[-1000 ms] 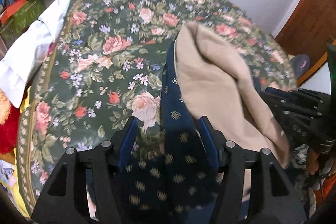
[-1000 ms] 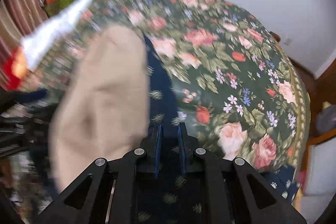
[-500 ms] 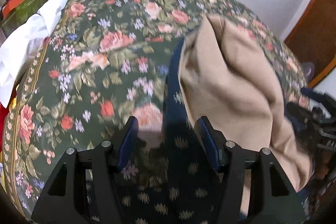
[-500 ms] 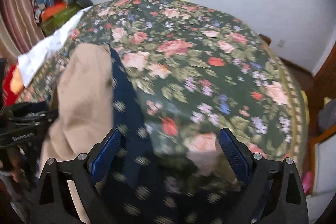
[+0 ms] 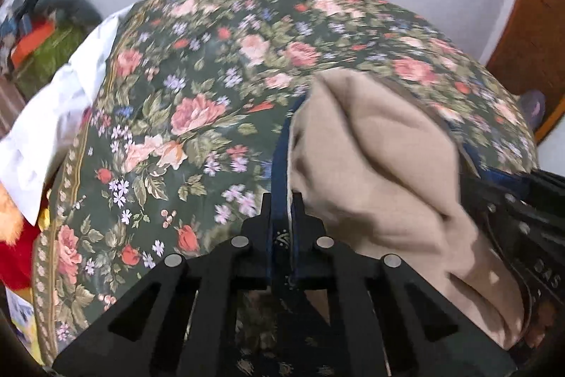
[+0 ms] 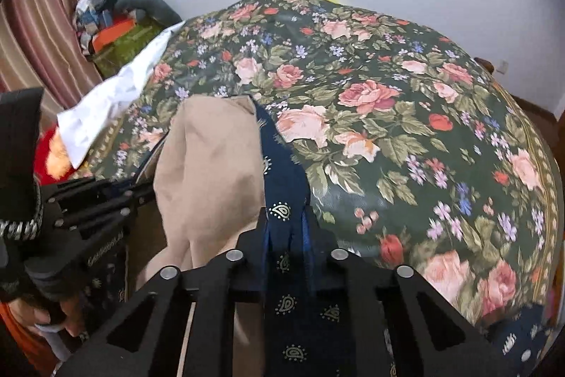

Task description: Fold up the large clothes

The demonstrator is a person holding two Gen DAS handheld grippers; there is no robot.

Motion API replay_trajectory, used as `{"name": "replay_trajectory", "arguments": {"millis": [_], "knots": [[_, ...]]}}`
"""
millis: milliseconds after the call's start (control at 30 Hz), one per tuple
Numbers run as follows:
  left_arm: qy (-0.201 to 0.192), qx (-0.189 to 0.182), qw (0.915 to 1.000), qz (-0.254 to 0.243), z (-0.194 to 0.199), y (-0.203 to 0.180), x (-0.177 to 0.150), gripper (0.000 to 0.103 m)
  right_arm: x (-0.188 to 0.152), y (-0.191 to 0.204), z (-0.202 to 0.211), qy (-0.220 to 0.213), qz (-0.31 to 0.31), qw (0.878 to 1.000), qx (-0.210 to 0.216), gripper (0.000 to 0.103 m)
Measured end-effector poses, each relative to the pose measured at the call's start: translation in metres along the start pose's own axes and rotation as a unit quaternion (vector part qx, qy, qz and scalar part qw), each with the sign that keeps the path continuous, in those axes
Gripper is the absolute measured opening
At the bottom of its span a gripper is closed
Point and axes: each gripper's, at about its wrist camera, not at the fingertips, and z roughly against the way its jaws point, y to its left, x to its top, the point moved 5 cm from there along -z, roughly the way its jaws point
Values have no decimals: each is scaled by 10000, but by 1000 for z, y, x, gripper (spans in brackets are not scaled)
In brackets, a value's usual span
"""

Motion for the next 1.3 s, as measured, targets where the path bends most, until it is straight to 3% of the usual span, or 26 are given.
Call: {"name": "replay_trajectory", "arguments": {"millis": [200,433,567,767,1033,1167,1300], "knots": [[-390,-429,9976,-380,67,-18,-17,7,-24,-3,52,-120,290,9995,29,10],[-244,-1091,9924,-514,125,-38,-68,7,-80,-6,119,21,391,9989,260,9],[-246,-1060,9913,-736,148,-50,-104,7,-114,-3,150,106,309,9986,417,8],[193,-1244,9909,-475,158,-53,-162,7,-170,0,178,362,208,9977,533,8],[510,-1123,9907,-581,170,-60,-223,7,-235,-5,195,730,450,9962,183,9],[767,-1026,9902,-558,171,-55,-246,19,-258,-10,202,1139,262,9920,483,9],[894,-1139,9888,-370,180,-44,-267,31,-264,-17,215,1189,230,9914,493,9]]}}
